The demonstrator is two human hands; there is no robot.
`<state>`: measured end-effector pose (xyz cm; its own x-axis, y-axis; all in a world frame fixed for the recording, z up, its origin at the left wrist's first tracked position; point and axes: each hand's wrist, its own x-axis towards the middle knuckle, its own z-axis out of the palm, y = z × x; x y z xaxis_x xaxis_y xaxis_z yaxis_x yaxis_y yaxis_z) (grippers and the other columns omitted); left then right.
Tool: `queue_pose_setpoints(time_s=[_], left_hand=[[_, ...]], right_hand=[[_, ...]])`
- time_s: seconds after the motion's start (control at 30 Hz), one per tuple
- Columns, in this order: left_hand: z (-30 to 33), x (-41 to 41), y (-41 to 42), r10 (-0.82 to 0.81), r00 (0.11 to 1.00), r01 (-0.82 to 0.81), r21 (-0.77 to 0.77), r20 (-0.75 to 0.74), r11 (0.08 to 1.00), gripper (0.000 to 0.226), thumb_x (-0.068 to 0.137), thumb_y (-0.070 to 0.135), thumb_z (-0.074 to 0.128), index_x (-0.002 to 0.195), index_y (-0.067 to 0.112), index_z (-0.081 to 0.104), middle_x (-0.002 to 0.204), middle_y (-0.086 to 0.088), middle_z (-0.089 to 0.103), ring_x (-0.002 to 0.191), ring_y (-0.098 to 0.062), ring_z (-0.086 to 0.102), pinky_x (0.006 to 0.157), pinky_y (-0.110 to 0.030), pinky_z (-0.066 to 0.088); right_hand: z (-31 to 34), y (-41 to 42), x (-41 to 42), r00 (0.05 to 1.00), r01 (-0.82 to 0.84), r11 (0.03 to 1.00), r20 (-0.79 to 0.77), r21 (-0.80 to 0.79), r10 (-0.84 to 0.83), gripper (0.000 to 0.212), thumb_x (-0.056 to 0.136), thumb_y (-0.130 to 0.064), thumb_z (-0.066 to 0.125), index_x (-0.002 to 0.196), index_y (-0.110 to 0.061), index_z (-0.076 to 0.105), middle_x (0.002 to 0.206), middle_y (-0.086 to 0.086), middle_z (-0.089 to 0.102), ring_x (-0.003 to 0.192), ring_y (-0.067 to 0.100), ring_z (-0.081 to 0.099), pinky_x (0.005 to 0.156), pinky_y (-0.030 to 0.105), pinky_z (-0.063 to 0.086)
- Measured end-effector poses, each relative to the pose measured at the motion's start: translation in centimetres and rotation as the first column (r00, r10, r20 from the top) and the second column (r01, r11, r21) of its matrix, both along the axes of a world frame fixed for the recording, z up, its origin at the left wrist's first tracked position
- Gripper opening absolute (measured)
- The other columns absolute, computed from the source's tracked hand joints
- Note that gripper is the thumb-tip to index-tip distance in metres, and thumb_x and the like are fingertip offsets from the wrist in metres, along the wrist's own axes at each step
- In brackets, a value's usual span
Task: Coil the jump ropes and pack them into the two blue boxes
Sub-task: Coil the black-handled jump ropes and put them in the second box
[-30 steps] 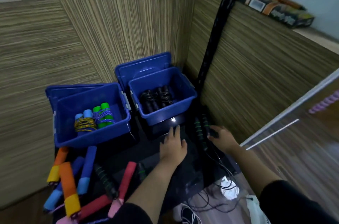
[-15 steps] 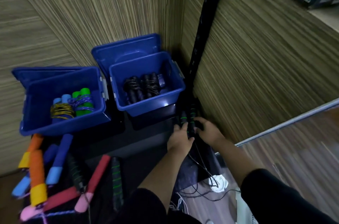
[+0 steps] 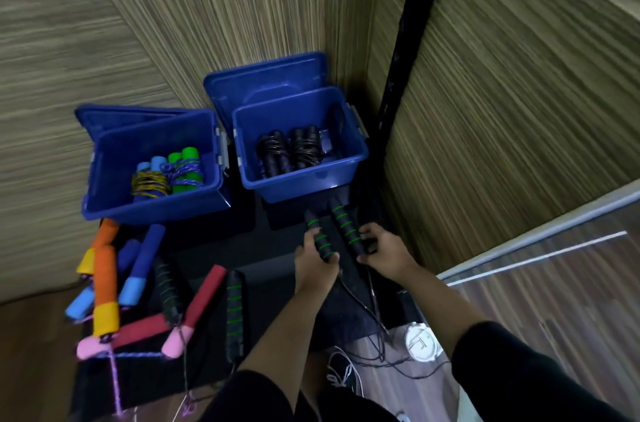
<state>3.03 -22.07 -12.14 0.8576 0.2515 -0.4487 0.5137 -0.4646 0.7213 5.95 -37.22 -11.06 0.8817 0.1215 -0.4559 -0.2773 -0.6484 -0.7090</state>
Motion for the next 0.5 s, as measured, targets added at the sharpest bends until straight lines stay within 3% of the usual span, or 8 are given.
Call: queue_pose_setpoints(time_s=[0.1, 0.17, 0.27, 0.33, 0.4, 0.43, 0.5], left_hand=[[0.4, -0.6, 0.7, 0.045, 0.998, -0.051, -0.128, -0.05, 0.991, 0.05, 0.08, 0.015, 0.071, 0.116, 0.031, 0.041, 0.087, -0.004, 0.059, 0.08, -0.022, 0.064, 0.074, -0.046, 0.058], [0.4, -0.9, 0.9, 0.039, 0.998, -0.046, -0.12, -0.058, 0.992, 0.05, 0.08, 0.015, 0.072, 0.115, 0.03, 0.04, 0.079, 0.0, 0.057, 0.076, -0.023, 0.063, 0.074, -0.042, 0.057], [0.0, -1.0, 1.7, 0.031, 0.998, -0.038, -0.116, -0.059, 0.992, 0.051, 0.08, 0.018, 0.073, 0.121, 0.024, 0.043, 0.078, -0.003, 0.059, 0.075, -0.024, 0.062, 0.077, -0.04, 0.055], [0.0, -1.0, 2.3, -0.004, 0.999, -0.001, -0.109, -0.038, 0.994, 0.049, 0.083, 0.017, 0.07, 0.124, 0.02, 0.044, 0.079, -0.003, 0.062, 0.077, -0.023, 0.062, 0.08, -0.038, 0.054], [0.5, -1.0, 2.6, -0.122, 0.992, 0.123, 0.026, -0.015, 0.992, 0.046, 0.087, 0.02, 0.065, 0.128, 0.019, 0.043, 0.091, -0.005, 0.064, 0.089, -0.024, 0.062, 0.083, -0.034, 0.051], [0.8, -1.0, 2.7, -0.187, 0.982, 0.187, 0.114, -0.009, 0.976, 0.047, 0.088, 0.021, 0.061, 0.13, 0.018, 0.041, 0.107, -0.007, 0.061, 0.102, -0.025, 0.058, 0.087, -0.036, 0.049], [1.2, -1.1, 3.1, -0.321, 0.947, 0.311, 0.359, -0.032, 0.88, 0.061, 0.086, 0.022, 0.058, 0.14, 0.017, 0.031, 0.143, -0.011, 0.034, 0.129, -0.029, 0.036, 0.101, -0.043, 0.041]], right_hand=[[-0.4, 0.9, -1.2, 0.996, -0.086, 0.996, 0.003, 0.03, 0.086, 0.052, 0.072, -0.002, 0.075, 0.12, -0.012, 0.056, 0.116, 0.007, 0.062, 0.081, 0.014, 0.054, 0.074, 0.016, 0.043], [-0.4, 1.6, -2.0, 0.993, -0.113, 0.993, 0.039, 0.024, 0.112, 0.054, 0.072, -0.007, 0.074, 0.122, -0.014, 0.055, 0.117, 0.006, 0.061, 0.085, 0.013, 0.053, 0.071, 0.014, 0.039], [-0.4, 2.0, -3.0, 0.974, -0.222, 0.975, 0.043, 0.012, 0.221, 0.081, 0.062, -0.018, 0.084, 0.132, -0.014, 0.044, 0.122, 0.003, 0.049, 0.103, 0.012, 0.048, 0.082, 0.018, 0.038], [-0.7, 2.0, -3.5, 0.962, -0.273, 0.962, 0.023, -0.018, 0.273, 0.098, 0.057, -0.013, 0.086, 0.14, -0.014, 0.034, 0.125, 0.001, 0.042, 0.113, 0.014, 0.046, 0.088, 0.021, 0.039], [-0.9, 2.1, -4.0, 0.965, -0.258, 0.965, 0.033, -0.046, 0.26, 0.101, 0.059, -0.004, 0.08, 0.144, -0.016, 0.028, 0.127, 0.003, 0.042, 0.115, 0.022, 0.05, 0.084, 0.02, 0.039], [-0.8, 2.1, -4.1, 0.964, -0.259, 0.964, 0.048, -0.064, 0.262, 0.101, 0.059, -0.001, 0.078, 0.145, -0.015, 0.027, 0.127, 0.005, 0.042, 0.115, 0.025, 0.051, 0.081, 0.019, 0.038], [-0.8, 2.0, -4.3, 0.956, -0.274, 0.958, 0.081, -0.081, 0.281, 0.1, 0.059, 0.002, 0.075, 0.146, -0.013, 0.027, 0.131, 0.008, 0.042, 0.116, 0.026, 0.05, 0.081, 0.015, 0.035]])
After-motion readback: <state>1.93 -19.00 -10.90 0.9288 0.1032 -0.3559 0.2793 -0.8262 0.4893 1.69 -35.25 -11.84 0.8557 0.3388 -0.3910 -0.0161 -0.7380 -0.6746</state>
